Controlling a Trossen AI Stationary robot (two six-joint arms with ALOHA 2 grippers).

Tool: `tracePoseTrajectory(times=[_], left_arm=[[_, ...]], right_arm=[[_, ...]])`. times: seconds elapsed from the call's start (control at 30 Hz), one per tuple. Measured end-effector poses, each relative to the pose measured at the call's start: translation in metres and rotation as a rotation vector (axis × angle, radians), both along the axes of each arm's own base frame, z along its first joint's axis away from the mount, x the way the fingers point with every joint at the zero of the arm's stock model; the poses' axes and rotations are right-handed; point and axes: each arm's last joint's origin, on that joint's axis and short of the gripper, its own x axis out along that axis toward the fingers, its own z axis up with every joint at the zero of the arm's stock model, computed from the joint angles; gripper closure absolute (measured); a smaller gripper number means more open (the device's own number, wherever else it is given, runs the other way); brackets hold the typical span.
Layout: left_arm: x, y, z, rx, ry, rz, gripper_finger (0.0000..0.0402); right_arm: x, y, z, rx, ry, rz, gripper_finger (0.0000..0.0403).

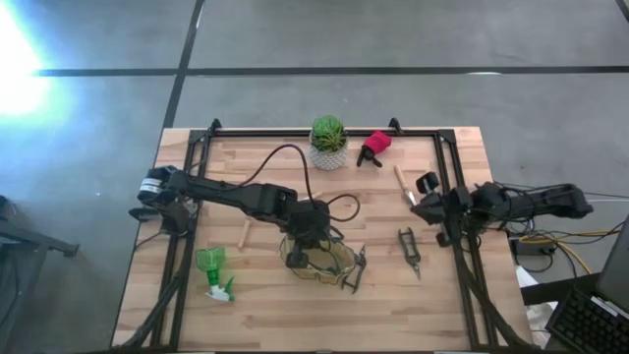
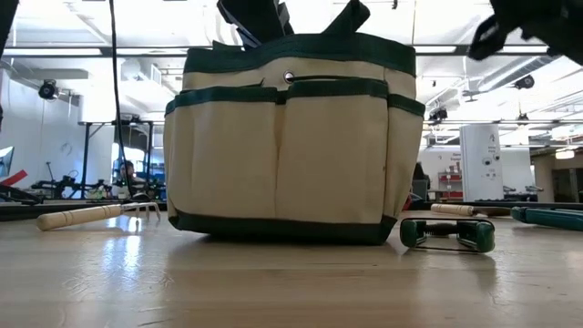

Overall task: Pick & Place Garden tools in Gardening bag
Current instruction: Move the white gardening bag to the center of the table

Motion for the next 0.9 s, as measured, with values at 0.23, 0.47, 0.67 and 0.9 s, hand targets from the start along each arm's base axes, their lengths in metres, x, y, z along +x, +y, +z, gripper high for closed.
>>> tracePoseTrajectory(times=[0.23,0.47,0.67,0.9], left_arm=[[0.000,0.000,0.000,0.000,0.000,0.000,0.0400],[-0.001,0.000,-0.001,-0.003,0.014,0.009,0.0400],[-0.001,0.000,-0.001,-0.010,0.022,0.021,0.0400],[-0.001,0.001,0.000,-0.012,0.020,0.026,0.0400]], right_arm=[[0.019,0.004,0.006,0.017,-0.101,0.110,0.0394],[0.081,0.029,0.018,-0.070,0.184,0.235,0.0394],[0.115,0.067,0.045,-0.198,0.667,-0.070,0.0394],[0.105,0.120,0.080,-0.273,0.740,-0.370,0.0394]])
